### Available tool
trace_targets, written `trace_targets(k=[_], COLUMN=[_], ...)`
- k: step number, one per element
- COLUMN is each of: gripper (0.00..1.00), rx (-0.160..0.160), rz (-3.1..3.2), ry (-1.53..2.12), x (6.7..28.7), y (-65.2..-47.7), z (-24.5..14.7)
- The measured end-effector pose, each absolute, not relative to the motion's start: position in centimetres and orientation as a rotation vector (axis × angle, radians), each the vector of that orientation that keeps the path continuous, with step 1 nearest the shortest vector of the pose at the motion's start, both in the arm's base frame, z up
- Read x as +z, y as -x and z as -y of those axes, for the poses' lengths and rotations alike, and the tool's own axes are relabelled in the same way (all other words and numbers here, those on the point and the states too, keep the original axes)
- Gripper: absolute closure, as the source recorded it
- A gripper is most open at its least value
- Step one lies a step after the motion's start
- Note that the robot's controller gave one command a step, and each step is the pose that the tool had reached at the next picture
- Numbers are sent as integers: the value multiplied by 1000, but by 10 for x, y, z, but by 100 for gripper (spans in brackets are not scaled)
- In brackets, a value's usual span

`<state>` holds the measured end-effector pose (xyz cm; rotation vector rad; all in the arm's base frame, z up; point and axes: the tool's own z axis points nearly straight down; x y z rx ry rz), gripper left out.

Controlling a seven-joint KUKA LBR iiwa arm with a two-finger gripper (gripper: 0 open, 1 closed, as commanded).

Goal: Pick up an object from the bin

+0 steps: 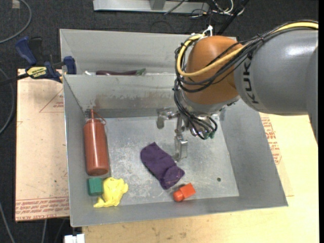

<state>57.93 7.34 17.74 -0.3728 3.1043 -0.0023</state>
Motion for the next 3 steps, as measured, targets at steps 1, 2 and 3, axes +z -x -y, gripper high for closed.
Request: trace_targets(k=[1,2,3], gripper=[0,0,100], rx=[-5,-5,-8], rz=[-3029,-3019,-2788], ry=[766,765,1405], x=[154,105,79], y=[-584,-617,-607], z=[-73,-78,-91])
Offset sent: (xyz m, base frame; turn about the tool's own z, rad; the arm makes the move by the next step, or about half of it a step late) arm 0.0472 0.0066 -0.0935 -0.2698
